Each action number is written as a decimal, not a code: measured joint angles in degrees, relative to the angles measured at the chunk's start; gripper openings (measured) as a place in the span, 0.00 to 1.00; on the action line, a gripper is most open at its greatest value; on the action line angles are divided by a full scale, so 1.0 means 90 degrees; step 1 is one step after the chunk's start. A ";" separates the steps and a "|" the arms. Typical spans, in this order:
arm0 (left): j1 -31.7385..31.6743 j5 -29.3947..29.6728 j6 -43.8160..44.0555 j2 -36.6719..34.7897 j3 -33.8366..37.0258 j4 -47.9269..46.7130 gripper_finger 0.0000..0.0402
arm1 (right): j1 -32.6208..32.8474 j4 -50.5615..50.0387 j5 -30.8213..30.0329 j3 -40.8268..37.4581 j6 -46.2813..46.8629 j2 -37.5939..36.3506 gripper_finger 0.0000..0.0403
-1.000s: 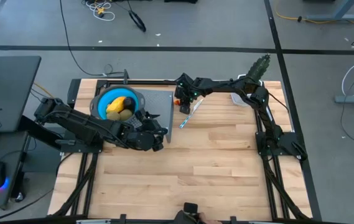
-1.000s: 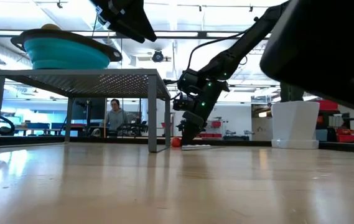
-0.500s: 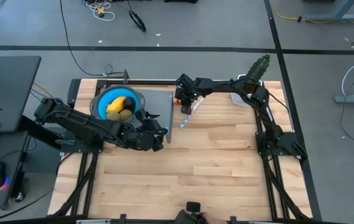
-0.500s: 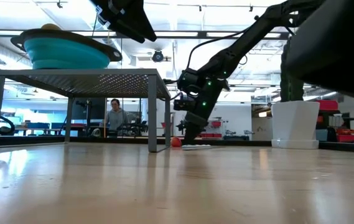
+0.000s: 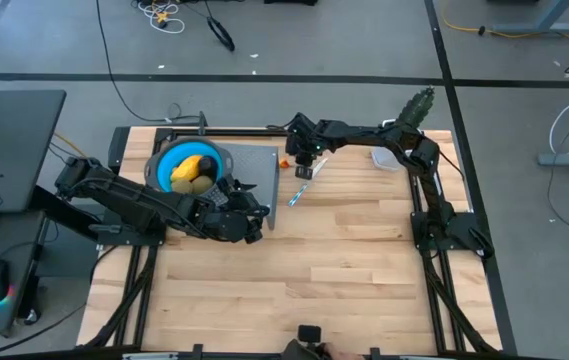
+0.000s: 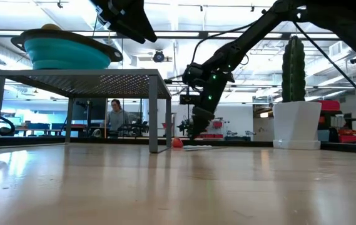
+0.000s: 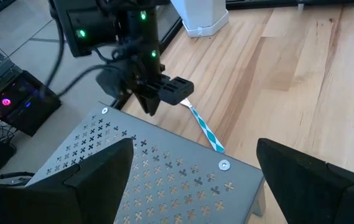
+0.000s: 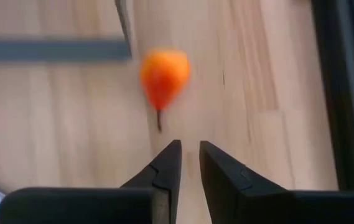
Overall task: Pick & Place Fruit
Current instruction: Put the orange pear into the blue strainer bowl
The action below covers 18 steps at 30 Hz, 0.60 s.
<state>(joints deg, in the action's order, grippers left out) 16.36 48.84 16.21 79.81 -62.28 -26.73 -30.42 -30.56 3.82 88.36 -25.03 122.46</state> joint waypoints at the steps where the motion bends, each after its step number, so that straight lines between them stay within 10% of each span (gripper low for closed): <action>1: 0.0000 0.0000 0.0002 0.0000 0.0000 -0.0002 0.87 | 0.0006 0.0073 0.0056 0.0010 0.0017 -0.0013 0.16; 18: 0.0000 0.0000 -0.0010 0.0000 0.0000 0.0008 0.87 | 0.0190 -0.0726 -0.1104 0.0014 -0.0191 -0.0090 0.16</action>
<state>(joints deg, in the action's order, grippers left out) 16.36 48.84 16.12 79.81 -62.28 -26.66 -28.71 -37.09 -6.12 88.49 -26.76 121.64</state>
